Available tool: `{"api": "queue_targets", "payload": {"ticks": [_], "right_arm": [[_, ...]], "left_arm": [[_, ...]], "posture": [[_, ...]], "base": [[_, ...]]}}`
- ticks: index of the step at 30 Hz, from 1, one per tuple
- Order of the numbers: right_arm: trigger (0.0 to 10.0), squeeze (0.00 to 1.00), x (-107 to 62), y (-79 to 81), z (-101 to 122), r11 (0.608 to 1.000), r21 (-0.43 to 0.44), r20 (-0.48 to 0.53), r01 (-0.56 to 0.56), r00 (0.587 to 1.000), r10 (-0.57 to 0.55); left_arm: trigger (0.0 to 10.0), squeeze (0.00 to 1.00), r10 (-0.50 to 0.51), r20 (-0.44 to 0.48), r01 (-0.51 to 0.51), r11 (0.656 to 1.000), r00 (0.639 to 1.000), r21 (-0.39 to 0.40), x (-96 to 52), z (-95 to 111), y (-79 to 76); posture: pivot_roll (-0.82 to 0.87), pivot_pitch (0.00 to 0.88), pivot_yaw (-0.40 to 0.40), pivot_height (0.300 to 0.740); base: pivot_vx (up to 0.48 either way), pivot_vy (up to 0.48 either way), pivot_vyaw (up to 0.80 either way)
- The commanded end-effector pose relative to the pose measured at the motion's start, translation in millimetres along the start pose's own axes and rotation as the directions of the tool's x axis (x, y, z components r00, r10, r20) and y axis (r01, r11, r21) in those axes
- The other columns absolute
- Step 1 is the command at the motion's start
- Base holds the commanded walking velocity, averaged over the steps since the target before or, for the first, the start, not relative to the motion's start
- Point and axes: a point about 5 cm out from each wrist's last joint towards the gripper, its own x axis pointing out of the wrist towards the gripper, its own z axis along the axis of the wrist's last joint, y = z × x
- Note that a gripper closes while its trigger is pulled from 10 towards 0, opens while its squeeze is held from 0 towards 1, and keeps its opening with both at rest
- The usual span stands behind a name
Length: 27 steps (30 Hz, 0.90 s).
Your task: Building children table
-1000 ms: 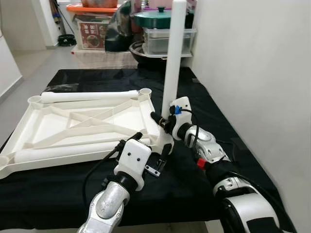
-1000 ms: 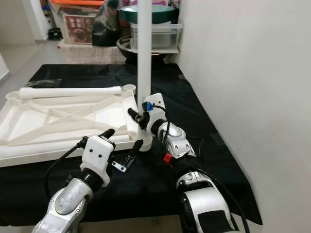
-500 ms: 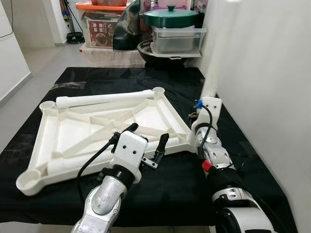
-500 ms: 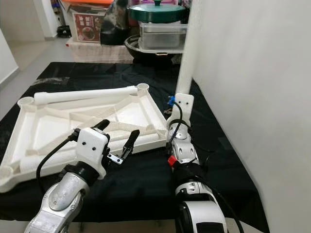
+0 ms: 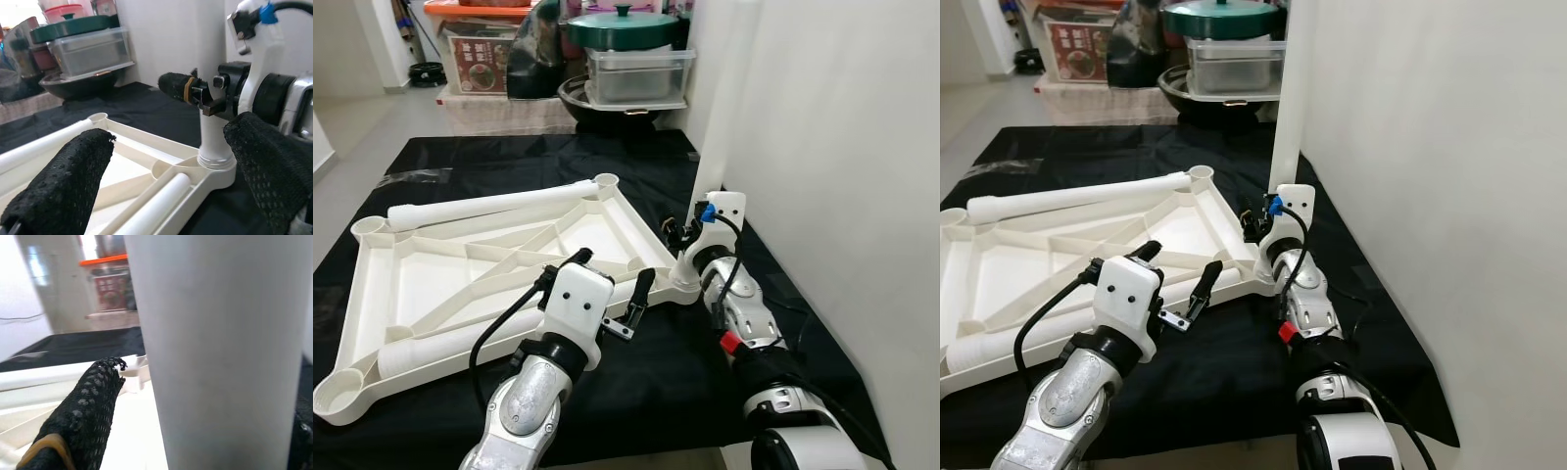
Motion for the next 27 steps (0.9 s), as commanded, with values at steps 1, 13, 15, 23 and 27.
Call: {"api": "queue_targets", "payload": {"ticks": [1, 13, 15, 23, 27], "right_arm": [[10.0, 0.0, 3.1, 16.4, -1, 0.988, 0.013, -0.014, -0.156, 0.988, 0.156], [10.0, 0.0, -25.7, 17.9, -18, 0.57, 0.084, -0.342, -0.818, 0.513, 0.787], [10.0, 0.0, -22.7, 21.5, -19, 0.574, 0.073, -0.339, -0.816, 0.521, 0.783], [0.0, 0.0, 13.3, 6.8, -15, 0.938, -0.1, -0.275, -0.333, 0.915, 0.295], [0.0, 0.0, 12.8, -17.3, -18, 0.99, -0.138, -0.261, 0.024, 0.963, -0.06]], "left_arm": [[10.0, 0.0, 0.016, -0.006, -0.016, 1.0, 1.0, -0.009, -1.5, -1, 0.4], [10.0, 0.0, 0.024, -0.029, -0.025, 1.0, 0.999, -0.015, -2.9, -7, 0.9], [10.0, 0.0, 0.023, -0.031, -0.024, 1.0, 0.999, -0.016, -3.5, -7, 0.3], [10.0, 0.0, 0.015, -0.049, -0.016, 1.0, 0.999, -0.023, -7.3, -11, -2.4], [10.0, 0.0, 0.012, -0.064, -0.014, 1.0, 0.998, -0.026, -9.2, -15, -3.5]], "posture": [[0.11, 0.0, -0.068, 0.74], [0.12, 0.0, -0.071, 0.74], [0.12, 0.0, -0.073, 0.74], [0.12, 0.0, -0.068, 0.74], [0.12, 0.0, -0.063, 0.74]], "base": [[0.0, 0.0, 0.0], [0.0, 0.0, 0.0], [0.0, 0.0, 0.0], [0.0, 0.0, 0.0], [0.0, 0.0, 0.0]]}}
